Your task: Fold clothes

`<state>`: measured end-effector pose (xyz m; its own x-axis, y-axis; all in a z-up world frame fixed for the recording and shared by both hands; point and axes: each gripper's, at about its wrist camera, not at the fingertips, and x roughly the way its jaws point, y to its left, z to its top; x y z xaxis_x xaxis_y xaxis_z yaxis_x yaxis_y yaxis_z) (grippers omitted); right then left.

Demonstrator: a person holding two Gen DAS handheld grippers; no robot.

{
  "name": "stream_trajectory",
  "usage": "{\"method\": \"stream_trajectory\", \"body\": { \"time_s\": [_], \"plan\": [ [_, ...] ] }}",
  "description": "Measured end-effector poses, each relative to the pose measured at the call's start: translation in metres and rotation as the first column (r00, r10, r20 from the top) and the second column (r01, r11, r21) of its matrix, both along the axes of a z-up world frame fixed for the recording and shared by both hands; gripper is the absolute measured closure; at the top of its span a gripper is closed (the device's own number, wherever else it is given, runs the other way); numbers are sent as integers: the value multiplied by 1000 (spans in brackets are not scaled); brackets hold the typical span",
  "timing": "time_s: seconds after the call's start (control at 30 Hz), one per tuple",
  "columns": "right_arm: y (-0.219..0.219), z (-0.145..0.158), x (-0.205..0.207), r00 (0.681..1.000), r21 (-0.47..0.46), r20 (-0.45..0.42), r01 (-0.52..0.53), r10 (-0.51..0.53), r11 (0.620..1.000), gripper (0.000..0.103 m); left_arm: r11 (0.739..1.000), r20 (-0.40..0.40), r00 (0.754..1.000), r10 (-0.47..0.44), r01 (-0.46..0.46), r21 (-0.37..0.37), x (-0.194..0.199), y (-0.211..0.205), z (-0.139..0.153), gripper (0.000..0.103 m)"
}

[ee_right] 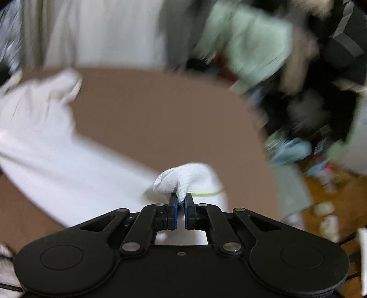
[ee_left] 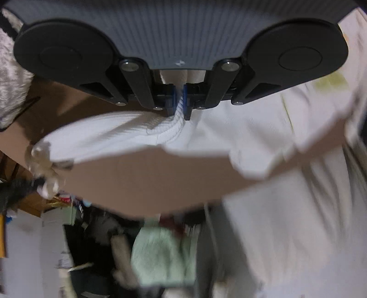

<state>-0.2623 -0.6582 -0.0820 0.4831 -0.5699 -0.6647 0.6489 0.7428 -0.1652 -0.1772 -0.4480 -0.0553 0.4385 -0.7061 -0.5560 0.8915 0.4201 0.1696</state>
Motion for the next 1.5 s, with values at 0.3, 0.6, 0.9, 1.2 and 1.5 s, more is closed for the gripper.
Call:
{"method": "stream_trajectory", "body": {
  "time_s": [0.3,0.6,0.9,1.2,1.5],
  "plan": [
    [-29,-14,-93,958,-25,-154,240,-241,971,98,987,-314,949,16,36,159,29,2,-38,98],
    [-41,-29,-83,954,35,-248,185,-171,982,71,969,-449,893,33,81,232,38,-7,-76,86],
    [-1,22,-7,979,39,-198,-31,38,999,53,991,-453,891,25,36,126,65,44,-27,47],
    [95,89,114,910,72,-49,-407,411,910,42,892,-330,834,443,-373,255,135,137,-23,40],
    [223,77,253,698,272,105,-706,709,654,41,750,-396,661,638,-650,125,218,265,4,26]
  ]
}}
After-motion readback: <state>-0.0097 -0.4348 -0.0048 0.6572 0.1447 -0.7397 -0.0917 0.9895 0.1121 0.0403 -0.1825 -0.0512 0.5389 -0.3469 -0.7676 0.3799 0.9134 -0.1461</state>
